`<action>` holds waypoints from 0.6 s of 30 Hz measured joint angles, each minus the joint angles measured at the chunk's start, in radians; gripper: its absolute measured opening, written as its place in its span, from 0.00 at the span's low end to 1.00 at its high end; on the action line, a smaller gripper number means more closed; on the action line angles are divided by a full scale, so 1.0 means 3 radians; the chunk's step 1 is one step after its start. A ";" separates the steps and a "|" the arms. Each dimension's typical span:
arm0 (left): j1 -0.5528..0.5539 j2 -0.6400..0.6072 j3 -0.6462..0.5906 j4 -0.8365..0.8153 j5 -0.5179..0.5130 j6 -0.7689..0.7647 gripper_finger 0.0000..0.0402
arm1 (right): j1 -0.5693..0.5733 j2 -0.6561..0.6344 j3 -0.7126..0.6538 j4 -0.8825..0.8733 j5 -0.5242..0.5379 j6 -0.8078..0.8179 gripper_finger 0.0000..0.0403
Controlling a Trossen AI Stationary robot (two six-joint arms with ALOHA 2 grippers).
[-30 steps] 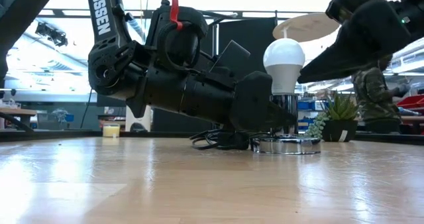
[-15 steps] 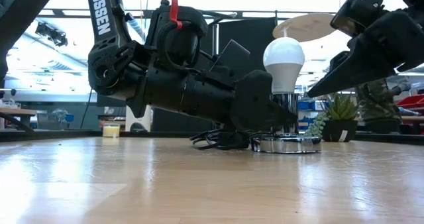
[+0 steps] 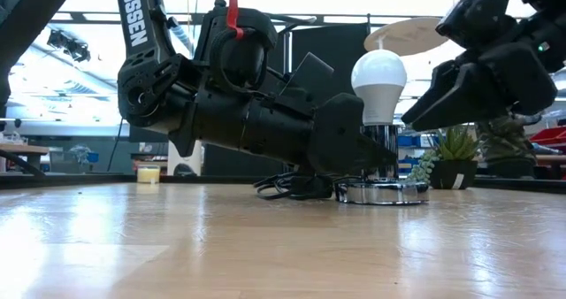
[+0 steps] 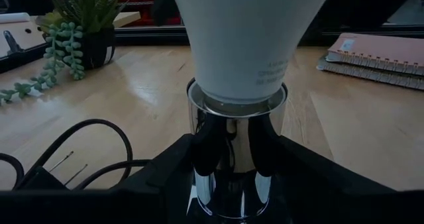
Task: Screw lightbulb
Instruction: Insert the white lightbulb into the metallic lamp
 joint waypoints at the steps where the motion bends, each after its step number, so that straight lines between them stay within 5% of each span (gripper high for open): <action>1: 0.0000 -0.0001 0.0000 0.0001 0.0000 0.0000 0.49 | -0.0014 0.0000 0.0000 -0.0005 -0.0025 -0.0016 0.86; 7: -0.0001 -0.0001 0.0004 0.0001 0.0000 0.0000 0.49 | -0.0125 0.0000 0.0000 -0.0083 -0.0602 -0.0047 0.86; 18: 0.0000 -0.0006 0.0005 0.0003 0.0000 0.0000 0.49 | -0.0165 0.0000 0.0000 -0.0008 -0.0599 -0.0146 0.86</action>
